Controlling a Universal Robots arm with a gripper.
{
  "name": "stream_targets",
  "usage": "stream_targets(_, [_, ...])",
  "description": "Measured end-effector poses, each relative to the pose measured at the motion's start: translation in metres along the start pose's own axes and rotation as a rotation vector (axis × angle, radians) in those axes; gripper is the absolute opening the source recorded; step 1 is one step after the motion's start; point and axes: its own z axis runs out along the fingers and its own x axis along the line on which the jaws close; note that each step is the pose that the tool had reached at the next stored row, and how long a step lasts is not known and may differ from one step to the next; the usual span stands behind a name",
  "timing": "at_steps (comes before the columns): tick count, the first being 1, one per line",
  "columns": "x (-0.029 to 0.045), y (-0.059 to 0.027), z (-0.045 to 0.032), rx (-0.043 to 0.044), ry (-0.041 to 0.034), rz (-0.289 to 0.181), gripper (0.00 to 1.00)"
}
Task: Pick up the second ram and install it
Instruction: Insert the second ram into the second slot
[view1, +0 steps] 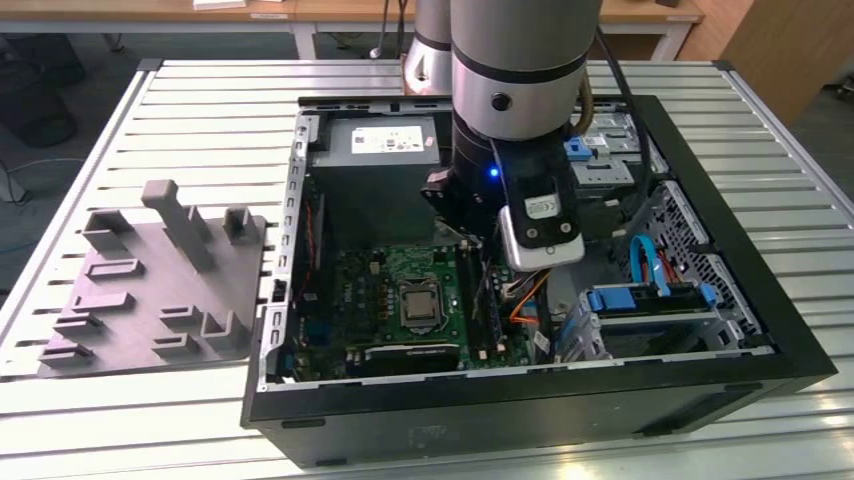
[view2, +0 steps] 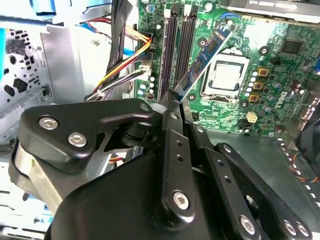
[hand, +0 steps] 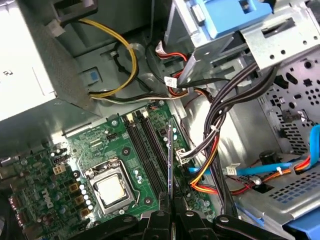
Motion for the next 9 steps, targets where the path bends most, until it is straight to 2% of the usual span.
stream_targets(7, [0.0000, 0.0000, 0.0001, 0.0064, -0.0081, 0.090, 0.14])
stream_targets(9, [-0.0001, 0.0000, 0.0001, 0.0067, -0.0085, 0.094, 0.14])
